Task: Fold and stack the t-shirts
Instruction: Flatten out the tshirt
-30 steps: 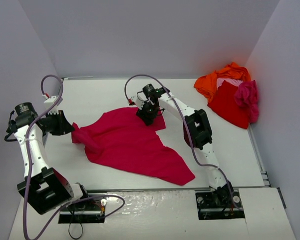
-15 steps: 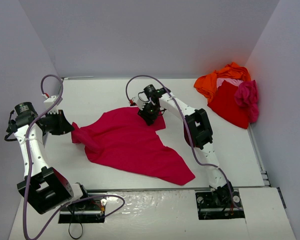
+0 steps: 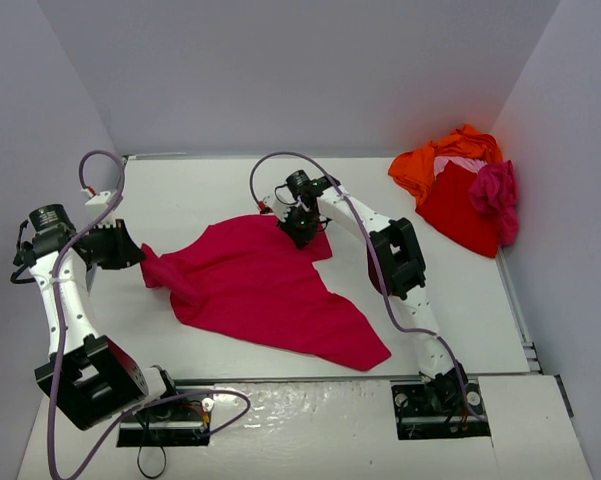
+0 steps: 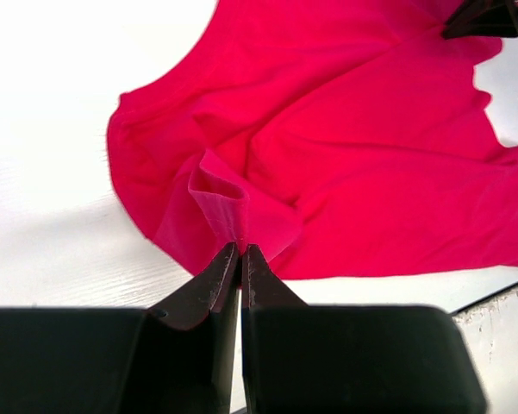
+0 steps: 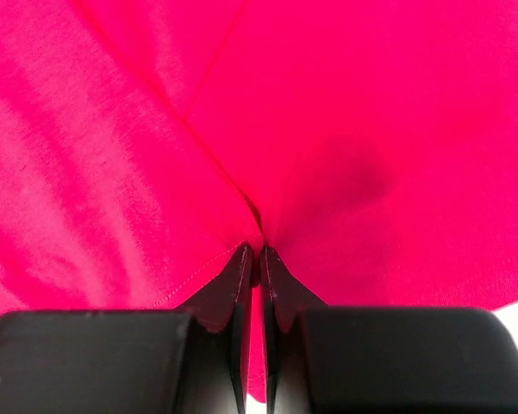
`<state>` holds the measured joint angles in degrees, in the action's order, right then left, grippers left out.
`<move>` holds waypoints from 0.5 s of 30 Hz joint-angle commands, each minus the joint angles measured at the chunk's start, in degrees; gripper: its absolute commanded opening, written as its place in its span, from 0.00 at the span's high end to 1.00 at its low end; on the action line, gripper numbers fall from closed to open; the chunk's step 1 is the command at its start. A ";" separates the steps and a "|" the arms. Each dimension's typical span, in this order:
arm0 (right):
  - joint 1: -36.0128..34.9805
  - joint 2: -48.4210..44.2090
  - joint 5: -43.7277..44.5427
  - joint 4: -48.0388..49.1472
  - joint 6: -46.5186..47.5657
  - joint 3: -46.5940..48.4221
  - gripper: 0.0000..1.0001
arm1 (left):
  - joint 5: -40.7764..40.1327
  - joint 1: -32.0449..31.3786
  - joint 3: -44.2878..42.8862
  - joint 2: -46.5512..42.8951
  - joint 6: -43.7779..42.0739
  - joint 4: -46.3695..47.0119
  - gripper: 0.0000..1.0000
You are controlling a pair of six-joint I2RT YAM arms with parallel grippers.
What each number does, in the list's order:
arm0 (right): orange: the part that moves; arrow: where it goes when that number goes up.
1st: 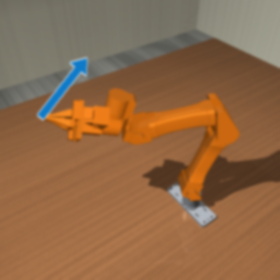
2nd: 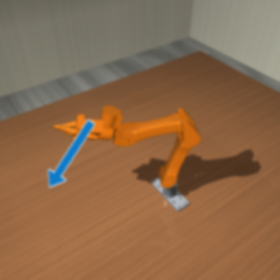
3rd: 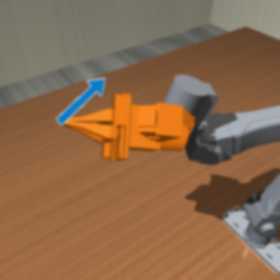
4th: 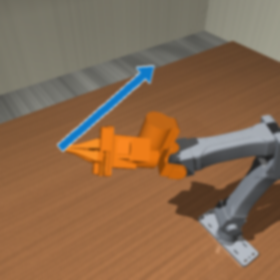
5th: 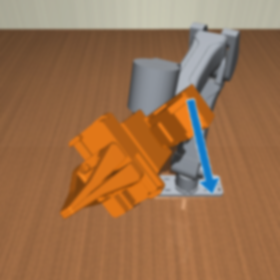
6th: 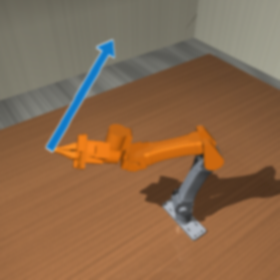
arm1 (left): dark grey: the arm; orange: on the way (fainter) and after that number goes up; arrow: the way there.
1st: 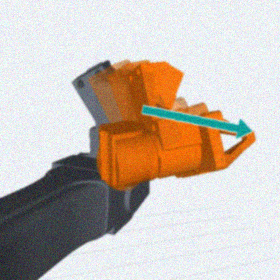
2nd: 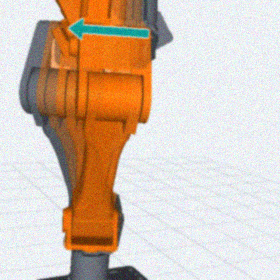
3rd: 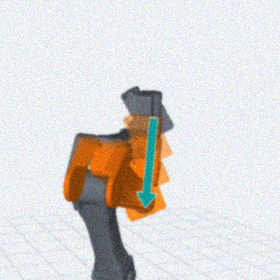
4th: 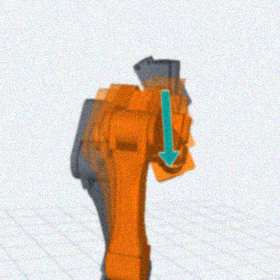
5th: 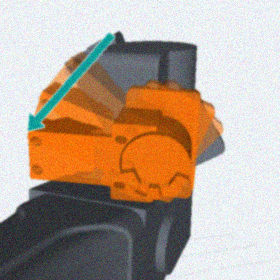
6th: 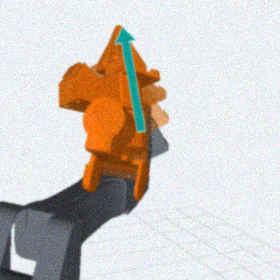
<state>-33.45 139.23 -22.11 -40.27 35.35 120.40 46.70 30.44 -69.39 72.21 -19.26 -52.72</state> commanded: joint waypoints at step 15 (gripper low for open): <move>-4.09 -13.73 33.26 10.65 -3.62 -10.55 1.00 | -4.13 -0.11 -3.48 -6.64 2.69 4.38 1.00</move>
<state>-35.14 127.74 5.29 -31.25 32.67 112.04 42.04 30.44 -71.48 67.52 -15.62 -49.46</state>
